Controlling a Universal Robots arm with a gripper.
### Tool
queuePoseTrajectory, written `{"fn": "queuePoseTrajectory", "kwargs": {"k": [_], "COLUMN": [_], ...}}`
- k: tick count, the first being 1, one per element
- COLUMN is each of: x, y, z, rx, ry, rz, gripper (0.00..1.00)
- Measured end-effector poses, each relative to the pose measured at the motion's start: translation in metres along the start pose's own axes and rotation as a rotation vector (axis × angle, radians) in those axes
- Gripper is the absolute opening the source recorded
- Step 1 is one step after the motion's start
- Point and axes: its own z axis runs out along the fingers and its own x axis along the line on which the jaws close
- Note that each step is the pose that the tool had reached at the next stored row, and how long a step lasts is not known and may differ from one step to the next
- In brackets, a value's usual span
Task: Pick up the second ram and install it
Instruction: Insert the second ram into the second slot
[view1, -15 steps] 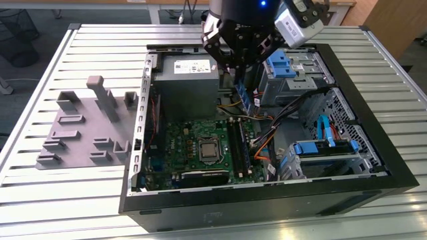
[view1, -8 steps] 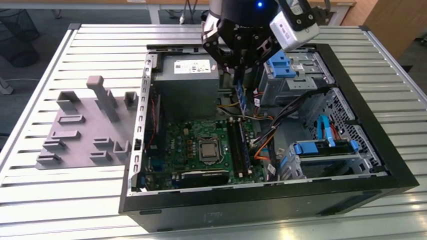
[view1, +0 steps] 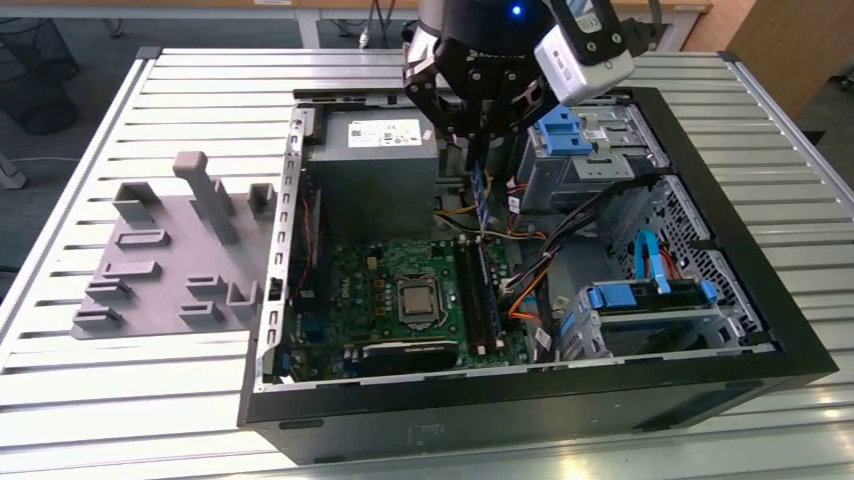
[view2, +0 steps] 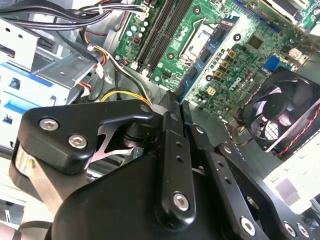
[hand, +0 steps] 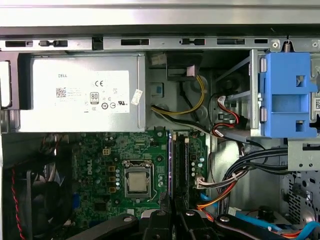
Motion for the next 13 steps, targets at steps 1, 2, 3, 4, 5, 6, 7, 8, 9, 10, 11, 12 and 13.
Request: {"fn": "queuePoseTrajectory", "kwargs": {"k": [1, 2, 3, 4, 5, 6, 7, 8, 9, 10, 11, 12, 13], "x": [0.0000, 0.0000, -0.0001, -0.0001, -0.0001, -0.0002, -0.0002, -0.0003, -0.0003, -0.0003, -0.0003, -0.0003, -0.0002], "y": [0.0001, 0.0001, 0.0001, 0.0001, 0.0001, 0.0001, 0.0001, 0.0001, 0.0001, 0.0001, 0.0001, 0.0001, 0.0001], "z": [0.0002, 0.0004, 0.0010, 0.0014, 0.0021, 0.0027, 0.0032, 0.0034, 0.0034, 0.0035, 0.0038, 0.0042, 0.0044], "rx": [0.0001, 0.0003, 0.0003, 0.0005, 0.0003, 0.0004, 0.0003, 0.0004, 0.0006, 0.0007, 0.0005, 0.0003, 0.0004], "ry": [-0.0001, -0.0002, -0.0002, -0.0001, -0.0003, -0.0004, -0.0006, -0.0008, -0.0011, -0.0012, -0.0014, -0.0015, -0.0014], "rz": [0.000, 0.000, 0.000, 0.000, 0.000, 0.000, 0.000, 0.000, 0.000, 0.000, 0.000, 0.000, 0.000], "gripper": [0.14, 0.14, 0.14, 0.14, 0.14, 0.14, 0.14, 0.14, 0.14, 0.14, 0.14, 0.14, 0.14]}}
